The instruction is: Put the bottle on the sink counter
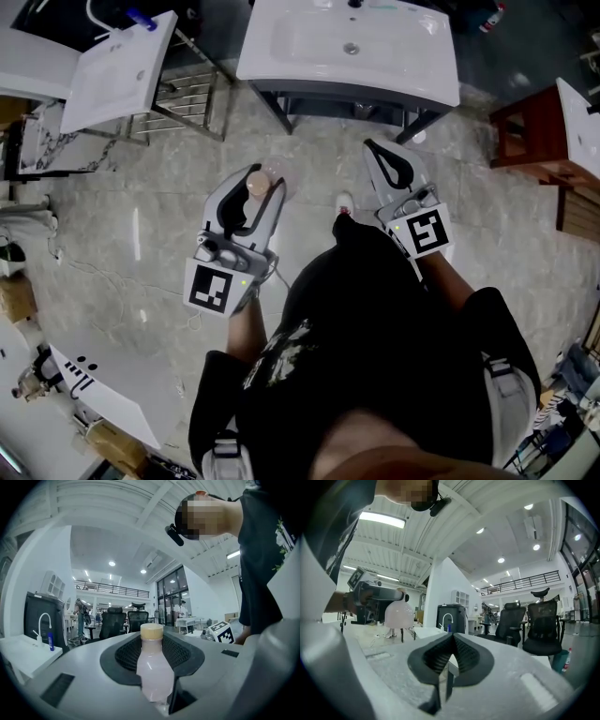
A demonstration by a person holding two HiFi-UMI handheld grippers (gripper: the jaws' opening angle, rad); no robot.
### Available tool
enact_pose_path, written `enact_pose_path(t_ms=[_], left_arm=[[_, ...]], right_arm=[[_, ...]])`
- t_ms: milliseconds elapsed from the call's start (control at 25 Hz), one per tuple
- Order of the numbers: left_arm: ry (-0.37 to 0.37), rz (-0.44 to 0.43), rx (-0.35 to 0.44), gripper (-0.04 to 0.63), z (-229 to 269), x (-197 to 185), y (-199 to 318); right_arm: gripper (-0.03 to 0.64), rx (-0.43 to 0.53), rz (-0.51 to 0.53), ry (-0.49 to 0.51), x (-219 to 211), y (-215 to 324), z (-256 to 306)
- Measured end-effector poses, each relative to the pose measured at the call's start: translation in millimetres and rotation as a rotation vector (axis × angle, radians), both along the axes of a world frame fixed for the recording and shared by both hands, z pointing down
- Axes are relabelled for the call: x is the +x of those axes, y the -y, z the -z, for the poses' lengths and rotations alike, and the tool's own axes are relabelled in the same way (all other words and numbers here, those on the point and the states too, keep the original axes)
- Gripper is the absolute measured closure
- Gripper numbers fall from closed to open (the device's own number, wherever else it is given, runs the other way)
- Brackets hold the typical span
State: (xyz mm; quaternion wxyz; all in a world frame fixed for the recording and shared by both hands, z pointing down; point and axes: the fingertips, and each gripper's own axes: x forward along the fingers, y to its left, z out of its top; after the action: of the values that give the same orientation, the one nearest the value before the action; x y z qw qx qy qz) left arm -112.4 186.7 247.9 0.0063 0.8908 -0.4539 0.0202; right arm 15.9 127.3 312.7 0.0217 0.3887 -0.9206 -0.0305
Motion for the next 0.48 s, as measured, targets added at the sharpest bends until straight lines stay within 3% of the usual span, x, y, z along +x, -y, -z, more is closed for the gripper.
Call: enact_pose_path(t_ms=[480], left_arm=[[-0.007, 0.06, 0.02, 0.446, -1, 19, 82]], right_arm=[[0.621, 0.03, 0.07, 0.01, 14, 81, 3]])
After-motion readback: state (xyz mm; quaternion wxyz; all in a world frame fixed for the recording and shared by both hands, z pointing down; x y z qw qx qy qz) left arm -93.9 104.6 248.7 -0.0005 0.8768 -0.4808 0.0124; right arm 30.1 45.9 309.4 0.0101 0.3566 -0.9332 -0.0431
